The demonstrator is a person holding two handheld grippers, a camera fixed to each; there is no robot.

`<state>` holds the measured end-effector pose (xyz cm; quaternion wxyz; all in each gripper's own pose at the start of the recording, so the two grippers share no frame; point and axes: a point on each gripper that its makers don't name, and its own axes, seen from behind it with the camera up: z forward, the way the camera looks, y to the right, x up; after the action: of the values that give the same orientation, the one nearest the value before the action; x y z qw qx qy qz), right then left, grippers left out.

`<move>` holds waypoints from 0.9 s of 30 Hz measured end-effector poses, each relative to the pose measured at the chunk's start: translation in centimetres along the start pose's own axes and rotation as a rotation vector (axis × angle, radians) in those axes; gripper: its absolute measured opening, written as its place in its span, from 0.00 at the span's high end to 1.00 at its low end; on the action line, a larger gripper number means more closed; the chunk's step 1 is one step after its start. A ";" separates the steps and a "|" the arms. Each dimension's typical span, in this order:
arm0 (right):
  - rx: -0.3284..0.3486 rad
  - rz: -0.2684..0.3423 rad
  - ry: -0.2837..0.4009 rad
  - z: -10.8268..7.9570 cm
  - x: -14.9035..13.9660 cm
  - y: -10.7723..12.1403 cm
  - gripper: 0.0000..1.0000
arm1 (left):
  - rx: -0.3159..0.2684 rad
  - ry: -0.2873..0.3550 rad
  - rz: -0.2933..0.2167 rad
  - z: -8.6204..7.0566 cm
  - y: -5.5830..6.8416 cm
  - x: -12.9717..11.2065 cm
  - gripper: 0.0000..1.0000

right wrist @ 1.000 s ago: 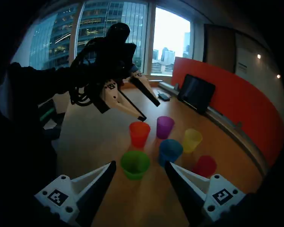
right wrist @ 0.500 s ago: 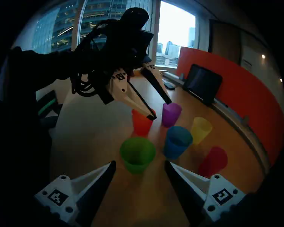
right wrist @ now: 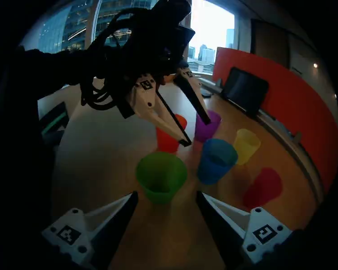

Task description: Pour water

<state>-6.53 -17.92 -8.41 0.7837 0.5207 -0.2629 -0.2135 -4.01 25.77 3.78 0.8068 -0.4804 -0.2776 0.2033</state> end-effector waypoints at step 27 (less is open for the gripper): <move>0.052 0.011 0.041 4.6 1.6 -1.0 0.01 | 0.006 -0.014 -0.018 1.0 -0.9 -0.7 0.03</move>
<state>-8.31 -22.51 -7.55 0.7763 0.5438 -0.2551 -0.1914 -5.13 25.58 4.83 0.8081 -0.4739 -0.2868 0.2004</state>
